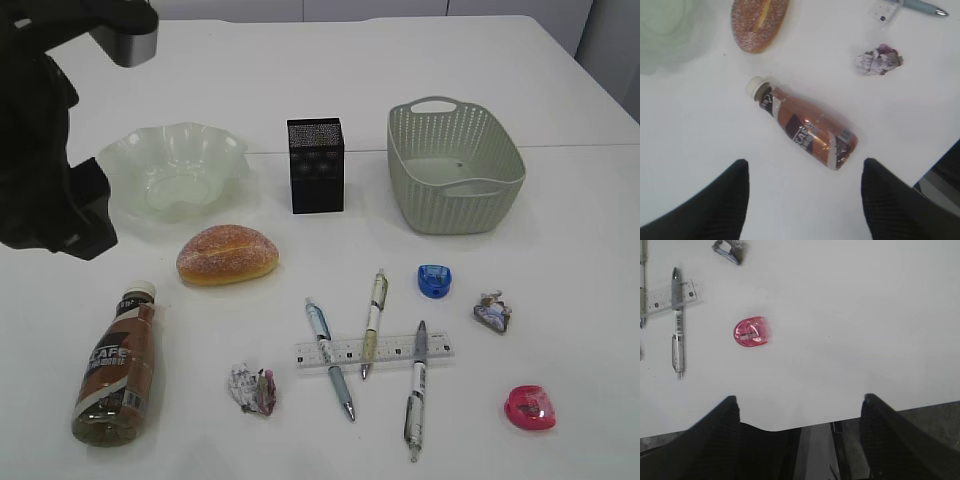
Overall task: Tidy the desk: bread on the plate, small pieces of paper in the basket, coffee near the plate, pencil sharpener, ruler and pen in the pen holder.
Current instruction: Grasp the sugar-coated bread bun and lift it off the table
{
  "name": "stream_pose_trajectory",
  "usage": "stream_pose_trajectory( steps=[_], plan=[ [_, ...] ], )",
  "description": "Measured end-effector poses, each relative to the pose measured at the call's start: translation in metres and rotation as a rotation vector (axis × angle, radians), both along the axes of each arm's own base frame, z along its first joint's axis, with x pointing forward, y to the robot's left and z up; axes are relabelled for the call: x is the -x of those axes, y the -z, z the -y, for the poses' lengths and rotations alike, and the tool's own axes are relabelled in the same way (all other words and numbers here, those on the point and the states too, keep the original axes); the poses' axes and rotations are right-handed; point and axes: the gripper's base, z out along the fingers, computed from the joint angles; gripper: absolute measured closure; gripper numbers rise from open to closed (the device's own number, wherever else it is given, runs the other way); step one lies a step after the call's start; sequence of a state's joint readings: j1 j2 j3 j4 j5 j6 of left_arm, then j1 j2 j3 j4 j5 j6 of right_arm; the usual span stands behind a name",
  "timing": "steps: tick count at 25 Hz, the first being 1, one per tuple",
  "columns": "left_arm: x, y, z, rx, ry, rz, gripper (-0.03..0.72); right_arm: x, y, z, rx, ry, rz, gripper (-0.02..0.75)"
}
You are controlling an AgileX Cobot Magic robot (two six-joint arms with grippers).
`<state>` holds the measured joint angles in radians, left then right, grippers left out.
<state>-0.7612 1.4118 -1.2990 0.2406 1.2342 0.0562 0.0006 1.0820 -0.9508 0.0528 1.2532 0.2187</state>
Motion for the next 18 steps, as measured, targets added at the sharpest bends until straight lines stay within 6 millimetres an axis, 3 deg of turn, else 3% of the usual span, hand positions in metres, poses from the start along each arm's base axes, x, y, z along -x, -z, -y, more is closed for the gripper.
stream_pose_trajectory(
  steps=[4,8,18],
  plan=[
    [-0.003,-0.001,-0.003,-0.030,-0.014,0.031,0.141,-0.017,0.006,0.000,-0.002,0.004,-0.042,0.163],
    [-0.005,-0.002,-0.002,-0.031,-0.019,0.037,0.092,-0.030,-0.002,0.000,-0.002,0.004,-0.026,0.163],
    [-0.034,-0.021,0.026,0.023,-0.021,0.083,0.087,-0.041,-0.014,0.000,0.006,-0.020,0.016,0.162]
  ],
)
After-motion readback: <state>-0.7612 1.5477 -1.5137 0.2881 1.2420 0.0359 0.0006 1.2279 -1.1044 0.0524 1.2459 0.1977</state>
